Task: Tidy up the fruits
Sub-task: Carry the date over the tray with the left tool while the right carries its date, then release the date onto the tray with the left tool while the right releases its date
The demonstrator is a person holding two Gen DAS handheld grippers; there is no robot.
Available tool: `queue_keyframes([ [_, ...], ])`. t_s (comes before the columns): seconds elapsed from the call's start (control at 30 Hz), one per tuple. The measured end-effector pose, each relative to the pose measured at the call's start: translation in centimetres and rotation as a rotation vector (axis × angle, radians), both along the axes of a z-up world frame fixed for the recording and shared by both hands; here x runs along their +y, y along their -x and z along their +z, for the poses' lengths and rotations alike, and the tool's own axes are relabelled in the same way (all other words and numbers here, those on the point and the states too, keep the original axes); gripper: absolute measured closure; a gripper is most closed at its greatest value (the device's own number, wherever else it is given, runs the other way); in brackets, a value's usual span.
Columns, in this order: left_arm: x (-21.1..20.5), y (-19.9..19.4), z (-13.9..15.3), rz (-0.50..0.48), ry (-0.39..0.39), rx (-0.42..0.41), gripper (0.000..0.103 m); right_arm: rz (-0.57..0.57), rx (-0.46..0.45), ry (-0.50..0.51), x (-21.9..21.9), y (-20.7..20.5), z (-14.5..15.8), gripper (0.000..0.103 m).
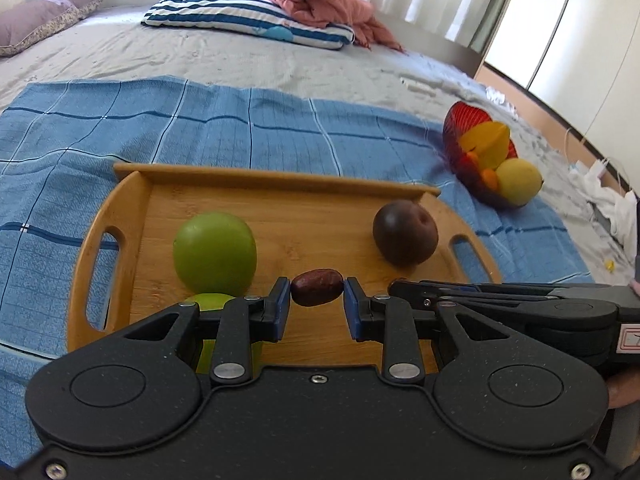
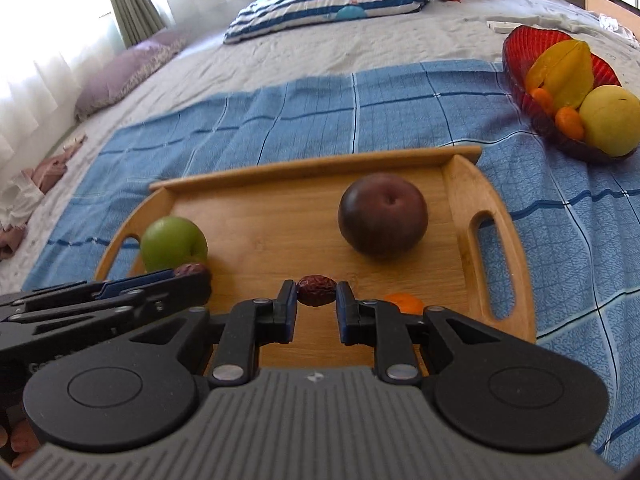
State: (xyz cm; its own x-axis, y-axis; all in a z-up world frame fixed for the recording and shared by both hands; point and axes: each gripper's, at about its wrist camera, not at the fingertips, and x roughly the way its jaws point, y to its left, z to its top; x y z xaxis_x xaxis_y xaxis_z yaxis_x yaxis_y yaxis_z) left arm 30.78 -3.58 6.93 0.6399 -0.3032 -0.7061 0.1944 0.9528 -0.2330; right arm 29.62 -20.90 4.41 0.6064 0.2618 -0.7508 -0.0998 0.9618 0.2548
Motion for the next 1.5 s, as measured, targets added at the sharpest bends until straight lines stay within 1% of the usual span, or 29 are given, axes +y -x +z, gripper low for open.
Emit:
queue_keyframes([
  [0.1, -0.3, -0.3, -0.4, 0.004, -0.011, 0.01, 0.076, 0.008, 0.01, 0.019, 0.3, -0.1, -0.2, 0.078],
  [0.3, -0.7, -0.6, -1.0, 0.002, -0.035, 0.025, 0.076, 0.01, 0.02, 0.023, 0.3, -0.2, -0.5, 0.078],
  [0.7, -2.0, -0.8, -1.5, -0.014, -0.089, 0.017, 0.076, 0.017, 0.026, 0.065, 0.6, -0.1, -1.3, 0.077],
  [0.83, -2.2, -0.8, -1.5, -0.021, -0.09, 0.017, 0.075, 0.009, 0.024, 0.061, 0.3, -0.1, -1.4, 0.077],
  [1.13, -2.8, -0.6, -1.6, -0.029, -0.123, 0.007, 0.075, -0.002, 0.016, 0.04, -0.3, 0.1, -1.1, 0.076],
  [1.2, -2.9, -0.6, -1.6, -0.029, -0.117, 0.012, 0.069, -0.002, 0.013, 0.035, -0.4, 0.2, -1.0, 0.075],
  [1.3, -2.9, -0.4, -1.3, -0.032, -0.112, 0.013, 0.064, -0.005, 0.007, 0.028, -0.7, 0.5, -0.7, 0.073],
  [1.43, -2.9, 0.3, -0.6, -0.04, -0.116, -0.009, 0.056, -0.008, -0.008, 0.017, -1.2, 1.1, -0.2, 0.073],
  [1.5, -2.9, 0.8, -0.1, -0.042, -0.115, -0.022, 0.049, -0.01, -0.019, 0.008, -1.5, 1.6, 0.1, 0.072],
])
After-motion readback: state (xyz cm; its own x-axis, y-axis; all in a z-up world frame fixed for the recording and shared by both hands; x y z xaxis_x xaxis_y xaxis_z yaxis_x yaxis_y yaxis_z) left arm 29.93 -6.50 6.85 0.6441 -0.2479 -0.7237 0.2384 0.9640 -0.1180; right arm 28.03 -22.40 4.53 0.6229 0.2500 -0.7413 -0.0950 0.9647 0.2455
